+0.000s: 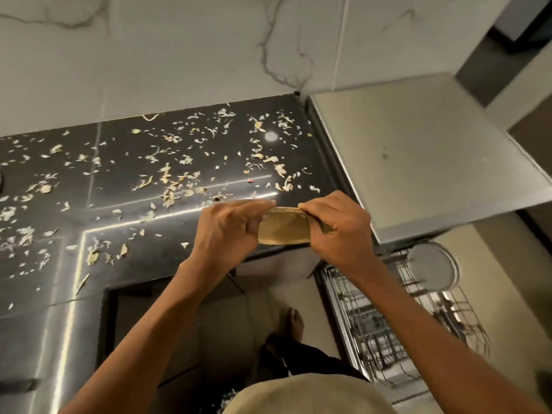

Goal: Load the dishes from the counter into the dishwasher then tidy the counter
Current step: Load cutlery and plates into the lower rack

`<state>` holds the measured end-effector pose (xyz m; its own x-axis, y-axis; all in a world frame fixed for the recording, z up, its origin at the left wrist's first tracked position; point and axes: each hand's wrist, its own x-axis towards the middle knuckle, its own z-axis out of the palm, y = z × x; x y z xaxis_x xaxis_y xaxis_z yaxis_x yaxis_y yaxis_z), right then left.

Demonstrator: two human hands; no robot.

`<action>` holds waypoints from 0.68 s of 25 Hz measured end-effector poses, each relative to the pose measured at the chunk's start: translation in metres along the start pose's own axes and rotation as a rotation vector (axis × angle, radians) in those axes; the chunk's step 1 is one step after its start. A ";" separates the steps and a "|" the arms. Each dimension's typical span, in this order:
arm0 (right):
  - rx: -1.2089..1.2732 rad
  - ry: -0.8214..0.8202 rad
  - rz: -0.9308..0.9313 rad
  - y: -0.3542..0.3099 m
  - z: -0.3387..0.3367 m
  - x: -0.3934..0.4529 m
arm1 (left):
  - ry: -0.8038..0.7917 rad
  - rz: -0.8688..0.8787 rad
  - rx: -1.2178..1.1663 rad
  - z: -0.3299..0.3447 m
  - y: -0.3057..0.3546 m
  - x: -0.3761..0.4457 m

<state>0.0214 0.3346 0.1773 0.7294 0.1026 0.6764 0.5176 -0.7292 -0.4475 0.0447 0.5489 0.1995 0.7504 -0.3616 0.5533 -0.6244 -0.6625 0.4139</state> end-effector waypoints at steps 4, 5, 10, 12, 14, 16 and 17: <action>-0.096 0.069 -0.060 -0.002 -0.035 -0.045 | 0.021 0.078 0.000 0.021 0.032 -0.024; -0.111 0.074 -0.063 -0.002 -0.047 -0.058 | 0.046 0.120 -0.038 0.030 0.043 -0.031; -0.177 0.047 0.030 0.002 -0.097 -0.136 | 0.120 0.314 -0.189 0.074 0.096 -0.058; -0.210 0.027 0.069 0.010 -0.119 -0.168 | 0.098 0.369 -0.216 0.096 0.122 -0.065; -0.228 0.032 0.130 0.019 -0.142 -0.196 | 0.048 0.394 -0.242 0.118 0.150 -0.071; -0.256 0.045 0.178 0.028 -0.168 -0.223 | 0.000 0.413 -0.278 0.143 0.177 -0.080; -0.271 0.046 0.195 0.033 -0.179 -0.234 | -0.021 0.418 -0.291 0.153 0.189 -0.082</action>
<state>-0.2123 0.1653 0.1085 0.7787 -0.0826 0.6219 0.2280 -0.8863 -0.4032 -0.1018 0.3527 0.1211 0.4257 -0.5716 0.7014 -0.9046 -0.2490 0.3461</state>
